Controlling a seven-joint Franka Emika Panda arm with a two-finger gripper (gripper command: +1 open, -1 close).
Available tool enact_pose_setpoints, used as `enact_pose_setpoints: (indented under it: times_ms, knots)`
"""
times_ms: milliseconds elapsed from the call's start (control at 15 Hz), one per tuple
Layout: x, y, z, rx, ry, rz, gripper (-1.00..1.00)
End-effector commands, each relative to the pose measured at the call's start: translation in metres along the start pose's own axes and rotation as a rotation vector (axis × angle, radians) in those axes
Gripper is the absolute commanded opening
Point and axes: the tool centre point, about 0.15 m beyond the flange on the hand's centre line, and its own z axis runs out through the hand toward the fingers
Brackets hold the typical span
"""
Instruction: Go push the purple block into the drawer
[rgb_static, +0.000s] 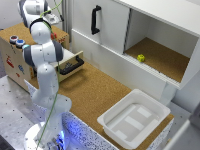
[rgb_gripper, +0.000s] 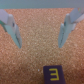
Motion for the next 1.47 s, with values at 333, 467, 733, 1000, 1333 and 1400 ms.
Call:
enact_pose_setpoints:
  times_ms: [333, 467, 733, 1000, 1333, 1400]
  knots:
    - [0.004, 0.009, 0.032, 0.001, -0.161, -0.107, -1.0]
    - [-0.002, 0.011, 0.038, 0.004, -0.169, -0.114, -1.0]
    - [-0.018, 0.018, 0.048, 0.005, -0.179, -0.105, -1.0]
    - [-0.037, 0.028, 0.052, 0.006, -0.192, -0.076, -1.0]
    - [-0.058, 0.031, 0.051, 0.013, -0.198, -0.043, -1.0]
    - [-0.062, 0.032, 0.05, 0.014, -0.199, -0.035, -1.0]
